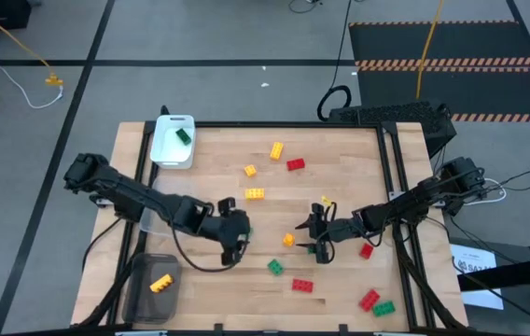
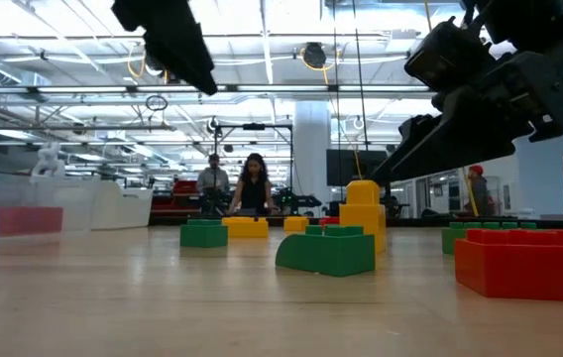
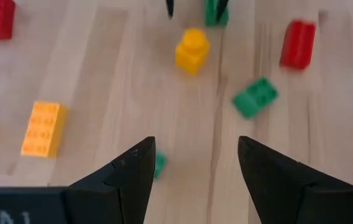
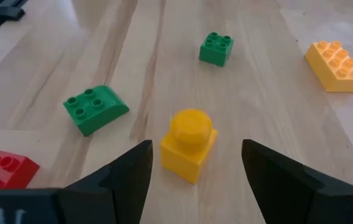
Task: Sort & place blocks by color
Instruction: Put the yellow game piece into the black bin
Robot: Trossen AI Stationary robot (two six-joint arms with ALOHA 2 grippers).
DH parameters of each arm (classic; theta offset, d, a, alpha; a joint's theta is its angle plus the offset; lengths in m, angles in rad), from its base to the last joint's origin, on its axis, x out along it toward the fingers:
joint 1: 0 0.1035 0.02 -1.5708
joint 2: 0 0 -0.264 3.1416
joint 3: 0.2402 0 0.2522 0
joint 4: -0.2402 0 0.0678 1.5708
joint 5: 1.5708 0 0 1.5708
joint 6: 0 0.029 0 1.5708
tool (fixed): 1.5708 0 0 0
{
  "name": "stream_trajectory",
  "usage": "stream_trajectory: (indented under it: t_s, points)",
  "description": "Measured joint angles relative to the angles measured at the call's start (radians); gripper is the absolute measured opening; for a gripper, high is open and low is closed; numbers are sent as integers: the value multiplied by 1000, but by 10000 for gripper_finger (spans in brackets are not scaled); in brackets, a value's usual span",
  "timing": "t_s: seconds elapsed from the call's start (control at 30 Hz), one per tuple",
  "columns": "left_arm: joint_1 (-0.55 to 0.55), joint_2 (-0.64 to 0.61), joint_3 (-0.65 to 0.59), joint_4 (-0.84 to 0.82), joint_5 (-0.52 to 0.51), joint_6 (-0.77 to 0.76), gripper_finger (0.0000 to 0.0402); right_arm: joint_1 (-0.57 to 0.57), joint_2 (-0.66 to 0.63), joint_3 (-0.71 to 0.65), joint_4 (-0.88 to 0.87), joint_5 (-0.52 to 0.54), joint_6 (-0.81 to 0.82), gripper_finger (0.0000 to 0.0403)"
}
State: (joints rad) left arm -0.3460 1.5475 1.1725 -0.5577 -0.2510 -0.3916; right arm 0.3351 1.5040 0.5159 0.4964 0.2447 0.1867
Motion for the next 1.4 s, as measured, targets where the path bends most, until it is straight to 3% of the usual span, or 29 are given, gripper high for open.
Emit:
stream_trajectory:
  t_s: [0.4,0.63,0.87,1.23,1.4]
  points:
    - [15,33,0,114,-196,70,230,-7,36,-1,69,16,-16,240]
    - [60,39,0,279,-197,180,230,-14,66,1,94,14,2,240]
    - [64,39,0,287,-196,174,230,-14,91,2,100,14,26,240]
    - [64,39,0,298,-196,169,230,-29,258,31,254,10,39,240]
    - [64,39,0,297,-196,169,230,-44,329,88,255,-41,11,240]
